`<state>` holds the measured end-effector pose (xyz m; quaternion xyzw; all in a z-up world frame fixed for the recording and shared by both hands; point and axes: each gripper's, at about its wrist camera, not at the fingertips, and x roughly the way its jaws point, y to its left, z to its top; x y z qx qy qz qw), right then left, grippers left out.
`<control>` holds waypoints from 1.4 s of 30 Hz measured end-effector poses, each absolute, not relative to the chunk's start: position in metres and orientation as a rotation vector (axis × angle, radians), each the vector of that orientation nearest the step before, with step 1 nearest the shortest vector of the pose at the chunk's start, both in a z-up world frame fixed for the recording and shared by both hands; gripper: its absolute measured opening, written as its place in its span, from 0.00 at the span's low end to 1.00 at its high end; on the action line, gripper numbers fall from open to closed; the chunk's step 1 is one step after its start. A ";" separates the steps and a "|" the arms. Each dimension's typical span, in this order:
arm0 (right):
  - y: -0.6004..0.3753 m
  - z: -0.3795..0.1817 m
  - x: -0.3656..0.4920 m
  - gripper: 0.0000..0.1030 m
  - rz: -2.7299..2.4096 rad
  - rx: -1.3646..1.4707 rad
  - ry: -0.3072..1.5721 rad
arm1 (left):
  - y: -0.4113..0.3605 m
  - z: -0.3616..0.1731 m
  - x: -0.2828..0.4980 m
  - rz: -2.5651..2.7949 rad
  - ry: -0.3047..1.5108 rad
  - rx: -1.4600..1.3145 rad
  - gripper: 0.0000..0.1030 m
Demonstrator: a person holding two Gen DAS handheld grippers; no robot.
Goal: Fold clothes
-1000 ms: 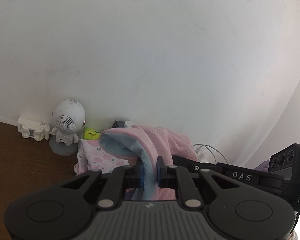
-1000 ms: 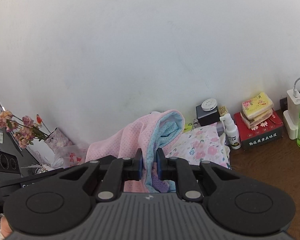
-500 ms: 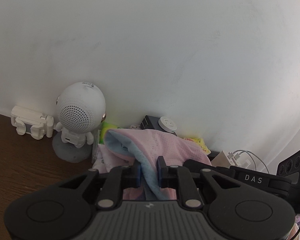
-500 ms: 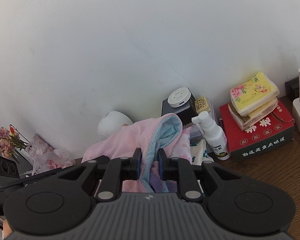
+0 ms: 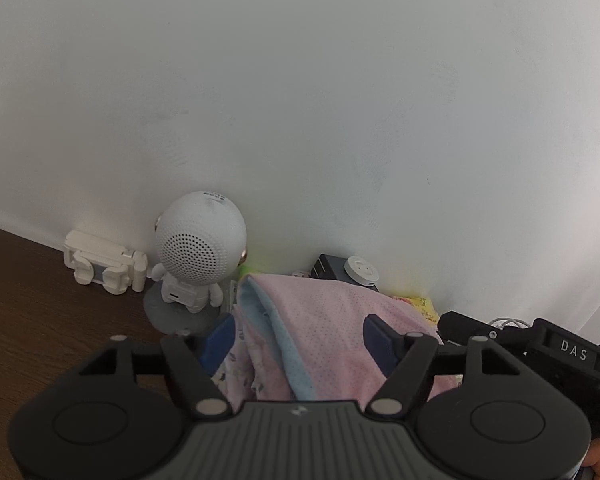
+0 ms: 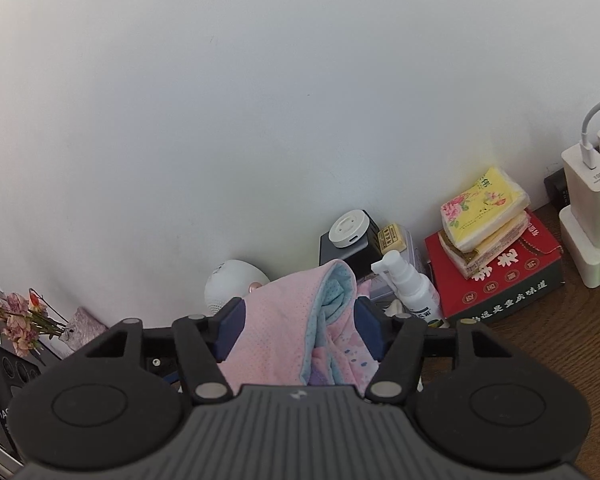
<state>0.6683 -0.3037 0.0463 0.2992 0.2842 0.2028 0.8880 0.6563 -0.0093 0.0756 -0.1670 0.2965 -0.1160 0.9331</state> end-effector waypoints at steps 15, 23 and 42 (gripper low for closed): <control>-0.256 0.078 0.565 1.00 0.332 0.216 0.508 | -0.004 0.076 0.546 -0.076 0.573 -0.186 1.00; -0.245 0.076 0.505 1.00 0.300 0.161 0.528 | -0.005 0.078 0.484 -0.066 0.565 -0.164 1.00; -0.249 0.073 0.364 1.00 0.259 0.109 0.502 | -0.015 0.085 0.342 -0.094 0.544 -0.093 1.00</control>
